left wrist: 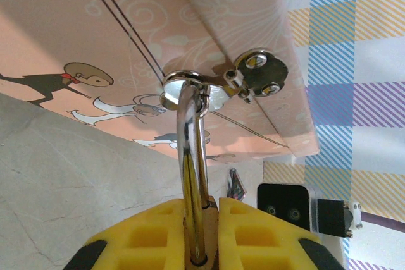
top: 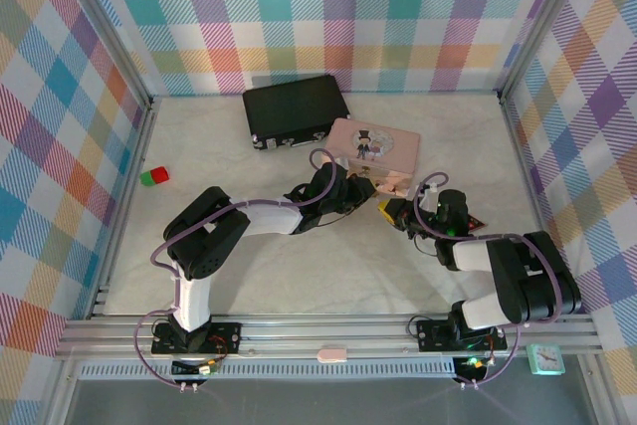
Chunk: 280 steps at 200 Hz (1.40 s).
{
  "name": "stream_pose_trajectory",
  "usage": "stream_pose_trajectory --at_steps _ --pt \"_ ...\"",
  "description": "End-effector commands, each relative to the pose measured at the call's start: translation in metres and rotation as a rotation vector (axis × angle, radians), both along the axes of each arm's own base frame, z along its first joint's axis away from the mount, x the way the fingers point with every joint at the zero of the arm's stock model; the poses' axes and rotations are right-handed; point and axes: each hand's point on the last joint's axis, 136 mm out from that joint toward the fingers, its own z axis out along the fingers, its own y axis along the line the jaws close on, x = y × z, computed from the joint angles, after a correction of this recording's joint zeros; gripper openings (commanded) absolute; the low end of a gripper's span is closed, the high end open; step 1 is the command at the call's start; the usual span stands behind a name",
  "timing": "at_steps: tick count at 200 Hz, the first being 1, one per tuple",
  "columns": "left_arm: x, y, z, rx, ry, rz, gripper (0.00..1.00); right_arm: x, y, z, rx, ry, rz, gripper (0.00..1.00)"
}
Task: Unlock the padlock with the key
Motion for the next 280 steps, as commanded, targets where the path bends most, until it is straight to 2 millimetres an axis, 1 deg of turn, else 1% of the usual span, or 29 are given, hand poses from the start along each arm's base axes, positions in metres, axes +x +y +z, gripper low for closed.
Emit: stream_pose_trajectory --at_steps 1,52,81,99,116,141,183,196,225,249,264,280 --pt "0.003 -0.008 0.028 -0.066 -0.079 -0.009 0.00 0.010 0.004 0.019 0.017 -0.080 0.012 0.00" --pt "0.000 -0.011 0.027 -0.065 -0.080 -0.021 0.00 0.012 0.005 0.026 0.030 -0.100 0.012 0.00" --pt "-0.003 -0.016 0.030 -0.075 -0.085 -0.036 0.00 0.017 0.005 0.026 0.043 -0.095 -0.004 0.00" --pt "-0.007 -0.020 0.032 -0.076 -0.091 -0.046 0.00 0.023 0.005 0.028 0.085 -0.082 -0.026 0.00" --pt "-0.011 -0.023 0.031 -0.072 -0.091 -0.049 0.00 0.030 0.006 0.037 0.159 -0.079 -0.048 0.00" --pt "-0.018 -0.030 0.030 -0.082 -0.090 -0.053 0.00 0.037 0.005 0.043 0.233 -0.058 -0.074 0.00" --pt "-0.024 -0.038 0.027 -0.093 -0.077 -0.074 0.00 0.041 0.006 0.048 0.285 -0.024 -0.083 0.00" --pt "-0.025 -0.039 0.027 -0.101 -0.075 -0.076 0.00 0.042 0.007 0.049 0.288 -0.013 -0.076 0.00" --pt "-0.027 -0.041 0.026 -0.118 -0.069 -0.087 0.00 0.045 0.008 0.042 0.268 0.014 -0.074 0.00" --pt "-0.029 -0.041 0.025 -0.126 -0.064 -0.090 0.00 0.045 0.013 0.048 0.270 -0.003 -0.037 0.00" --pt "-0.030 -0.042 0.025 -0.135 -0.062 -0.096 0.00 0.045 0.014 0.043 0.226 -0.006 -0.007 0.00" --pt "-0.032 -0.042 0.027 -0.141 -0.060 -0.107 0.00 0.046 0.009 0.038 0.172 -0.027 0.005 0.00"
